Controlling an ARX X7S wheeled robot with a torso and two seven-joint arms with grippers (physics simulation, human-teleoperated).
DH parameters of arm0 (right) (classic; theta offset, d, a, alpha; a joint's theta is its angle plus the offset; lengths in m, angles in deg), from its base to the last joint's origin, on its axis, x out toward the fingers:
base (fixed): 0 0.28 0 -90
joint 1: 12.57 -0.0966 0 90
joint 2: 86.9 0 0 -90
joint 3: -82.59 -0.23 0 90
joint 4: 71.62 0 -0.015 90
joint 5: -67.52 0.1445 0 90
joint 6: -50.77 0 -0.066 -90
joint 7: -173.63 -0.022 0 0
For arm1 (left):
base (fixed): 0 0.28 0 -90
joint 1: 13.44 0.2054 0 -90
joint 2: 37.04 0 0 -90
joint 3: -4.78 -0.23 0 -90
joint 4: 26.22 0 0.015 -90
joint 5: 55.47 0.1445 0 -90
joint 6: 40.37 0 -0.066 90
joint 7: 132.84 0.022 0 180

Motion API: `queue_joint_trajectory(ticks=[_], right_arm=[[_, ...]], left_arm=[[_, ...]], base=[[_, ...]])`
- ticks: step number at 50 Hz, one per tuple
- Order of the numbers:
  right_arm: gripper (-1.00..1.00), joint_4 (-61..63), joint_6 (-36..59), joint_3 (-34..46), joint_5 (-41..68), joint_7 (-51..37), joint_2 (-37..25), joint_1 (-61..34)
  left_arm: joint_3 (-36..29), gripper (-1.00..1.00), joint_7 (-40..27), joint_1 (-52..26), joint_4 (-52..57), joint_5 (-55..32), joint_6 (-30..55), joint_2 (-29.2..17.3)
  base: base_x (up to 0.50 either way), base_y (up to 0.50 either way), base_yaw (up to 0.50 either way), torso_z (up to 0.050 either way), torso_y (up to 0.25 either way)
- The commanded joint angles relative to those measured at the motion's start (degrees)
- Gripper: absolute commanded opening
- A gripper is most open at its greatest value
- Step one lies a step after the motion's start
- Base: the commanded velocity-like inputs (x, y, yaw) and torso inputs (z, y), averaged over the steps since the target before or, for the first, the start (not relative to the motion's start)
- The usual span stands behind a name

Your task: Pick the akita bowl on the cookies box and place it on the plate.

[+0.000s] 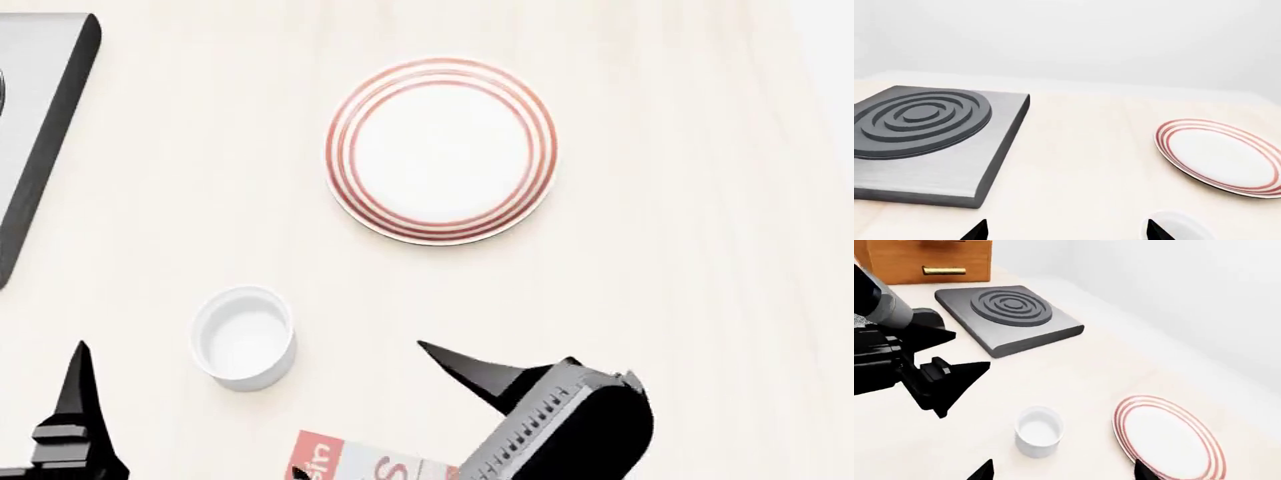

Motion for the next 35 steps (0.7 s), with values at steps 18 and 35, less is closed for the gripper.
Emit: queue_joint_trajectory(ticks=[18,35], right_arm=[[1.0,1.52,-41.63,113.9,10.89,-25.0,5.2,-83.13],[1.0,1.25,-66.32,145.62,3.18,-36.58,31.05,-92.8]], left_arm=[[-1.06,1.0,0.01,0.7,-0.94,0.56,-0.86,-0.52],[-1.61,1.0,-0.07,0.73,-0.82,0.5,-0.81,-0.89]], base=[[0.0,0.0,0.0,0.0,0.0],[0.0,0.0,0.0,0.0,0.0]])
